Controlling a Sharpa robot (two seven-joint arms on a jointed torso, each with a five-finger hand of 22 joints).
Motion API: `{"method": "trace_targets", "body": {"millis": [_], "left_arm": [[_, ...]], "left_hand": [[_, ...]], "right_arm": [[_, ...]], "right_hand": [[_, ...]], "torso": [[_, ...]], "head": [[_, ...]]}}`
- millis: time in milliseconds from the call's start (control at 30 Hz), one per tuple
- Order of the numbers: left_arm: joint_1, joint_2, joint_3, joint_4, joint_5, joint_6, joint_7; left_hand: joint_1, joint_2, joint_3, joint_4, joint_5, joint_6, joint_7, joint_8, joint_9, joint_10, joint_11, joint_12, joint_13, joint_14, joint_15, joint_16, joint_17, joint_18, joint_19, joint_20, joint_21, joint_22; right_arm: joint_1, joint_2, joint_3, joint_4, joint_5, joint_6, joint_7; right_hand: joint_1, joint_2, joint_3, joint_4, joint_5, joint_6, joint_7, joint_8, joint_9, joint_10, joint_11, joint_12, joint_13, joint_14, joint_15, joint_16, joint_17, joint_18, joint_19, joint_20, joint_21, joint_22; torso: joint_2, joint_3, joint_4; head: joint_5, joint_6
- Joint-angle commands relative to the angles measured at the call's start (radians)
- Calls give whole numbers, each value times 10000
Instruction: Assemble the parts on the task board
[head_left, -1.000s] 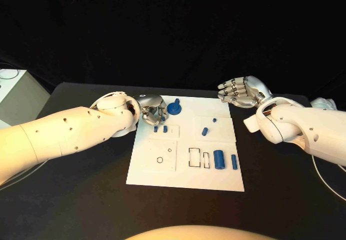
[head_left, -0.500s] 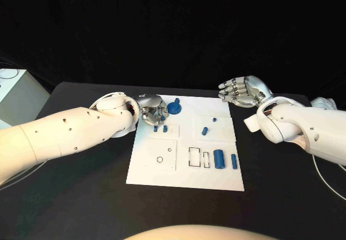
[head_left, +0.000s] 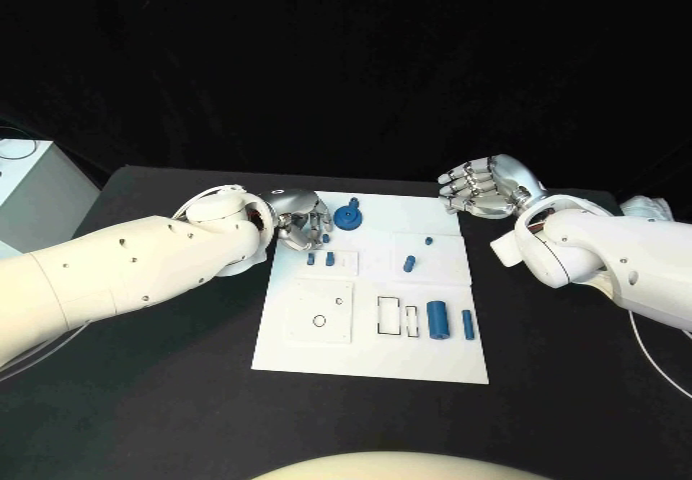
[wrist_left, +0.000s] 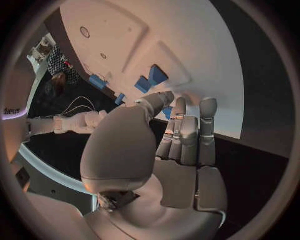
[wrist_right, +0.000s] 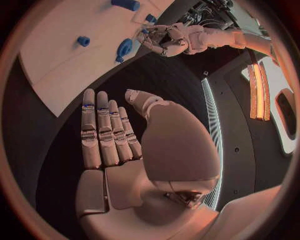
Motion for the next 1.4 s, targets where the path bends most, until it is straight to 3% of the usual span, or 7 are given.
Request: {"method": "trace_targets", "body": {"millis": [33,200,367,467,600,900,1400], "left_arm": [[0,-154,35,47,184,11,61],[4,-566,167,186,418,11,163],[15,-1061,322,381,1328,-107,383],[21,-1431,421,533,2853,-379,781],[24,-1883,480,753,5999,-619,1763],[16,-2646,509,1418,11106,-90,3764],[10,-3080,508,1911,12085,243,4170]], "left_hand": [[36,-112,-67,15,13,-58,32,-12,-5,-352,98,26,40,-475,80,-239,-612,112,-457,41,-399,-546],[70,-107,-59,0,19,-14,85,33,12,-752,230,4,55,-856,183,-438,-1122,138,-652,118,-577,-730],[174,-69,5,-69,27,166,176,181,64,-985,317,24,58,-1341,252,-715,-1798,145,-757,180,-645,-754],[283,25,126,-145,40,430,338,404,135,-1068,391,4,4,-1983,300,-1189,-2730,156,-896,222,-722,-782],[327,155,220,-210,28,467,443,538,146,-1105,495,4,-70,-2586,372,-1922,-3615,157,-1161,271,-870,-841],[34,246,-40,-54,2,308,512,603,114,-1208,569,-12,-186,-2735,468,-2462,-3933,158,-1366,374,-1248,-1082],[-45,253,-191,12,10,262,513,641,111,-1242,580,-19,-229,-2798,484,-2595,-4003,158,-1371,395,-1472,-1242]], "right_arm": [[-4,-19,4,-65,-1922,836,-523],[-5,-73,5,-73,-3760,1252,-873],[-7,-119,5,5,-5716,1520,-1280],[-23,-152,5,122,-6933,1694,-1607],[-81,-207,6,329,-8123,1917,-1996],[-214,-141,5,670,-9544,1331,-2866],[-312,150,3,821,-10388,1199,-3674]], "right_hand": [[227,100,-213,-363,-62,316,-93,4,-26,368,-158,-52,-12,700,-275,338,270,-36,474,-380,729,467],[110,157,-306,-761,-45,952,-282,-332,-192,1120,-409,-424,14,1943,-696,1424,1307,-165,650,-908,2923,2110],[-149,72,74,-860,-64,1324,-385,-554,-246,1564,-564,-638,53,2320,-828,2717,2499,-66,579,-949,4248,3159],[-386,-89,432,-837,-120,1498,-470,-653,-196,1762,-665,-672,93,2551,-885,4121,3565,-41,871,-889,5277,4086],[-635,-234,665,-719,-225,1566,-525,-709,-87,1836,-683,-665,130,2779,-875,6775,5879,-379,1540,-866,7401,6441],[-903,-449,796,-477,-517,1514,-481,-788,32,1309,-579,-704,44,2839,-780,8225,7076,-578,1887,-783,8555,7751],[-979,-544,862,-343,-398,1524,-434,-804,127,1174,-535,-684,54,2905,-736,9020,7723,-709,2162,-739,9319,8617]], "torso": [[-11,-1,4],[-11,8,12],[-14,9,3],[-1,7,-13],[10,-7,-10],[-4,-20,14],[-1,-18,13]], "head": [[-39,77],[-203,202],[-449,276],[-665,365],[-881,417],[-990,439],[-971,376]]}}
